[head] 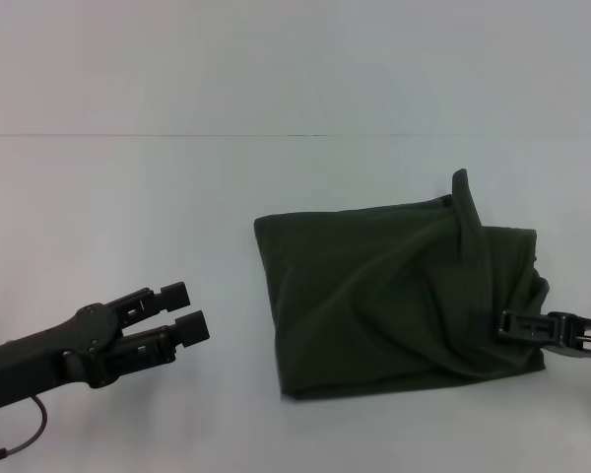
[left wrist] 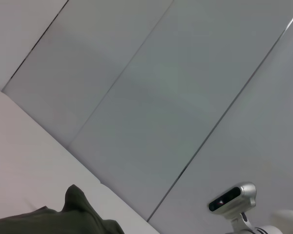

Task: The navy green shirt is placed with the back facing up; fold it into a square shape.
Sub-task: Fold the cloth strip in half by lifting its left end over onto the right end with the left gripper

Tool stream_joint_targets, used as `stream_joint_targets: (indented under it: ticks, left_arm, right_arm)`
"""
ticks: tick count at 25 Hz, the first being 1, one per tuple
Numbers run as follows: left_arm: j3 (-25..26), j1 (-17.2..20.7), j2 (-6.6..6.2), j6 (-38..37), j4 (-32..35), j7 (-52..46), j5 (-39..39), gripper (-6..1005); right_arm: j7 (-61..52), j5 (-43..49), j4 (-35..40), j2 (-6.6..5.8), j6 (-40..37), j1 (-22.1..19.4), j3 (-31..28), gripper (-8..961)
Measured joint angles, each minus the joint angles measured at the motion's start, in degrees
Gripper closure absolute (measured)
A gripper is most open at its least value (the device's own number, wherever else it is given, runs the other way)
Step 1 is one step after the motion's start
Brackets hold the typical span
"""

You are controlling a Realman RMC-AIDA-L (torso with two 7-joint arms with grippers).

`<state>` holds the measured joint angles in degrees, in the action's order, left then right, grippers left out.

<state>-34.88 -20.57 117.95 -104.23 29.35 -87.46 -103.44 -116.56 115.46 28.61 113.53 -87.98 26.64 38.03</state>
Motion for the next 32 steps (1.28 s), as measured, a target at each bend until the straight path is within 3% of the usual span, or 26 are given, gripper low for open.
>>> stream_joint_targets:
  ticks: [20,26,28,32]
  left_arm:
    - [-0.01,0.09,-0.01,-0.19,0.00,-0.08,-0.13,91]
    - [-0.01,-0.05,-0.06,-0.26,0.00,-0.08,-0.12,91]
    - [-0.01,-0.16,-0.09,-0.26,0.00,-0.08,-0.10,91]
    - [-0.01,-0.31,-0.10,-0.23,0.00,-0.07,-0.06,91]
  right_arm:
    - [-2.88,2.70,3.99,1.18,0.95,1.61,2.62,169]
    - [-3.43,3.86,4.00,1.25,0.95,1.88,2.52,423]
    - [-3.57,3.85,4.00,1.12,0.74,1.83,2.25,641]
    - [-3.66,3.59,4.00,0.85,0.21,1.45,1.53,794]
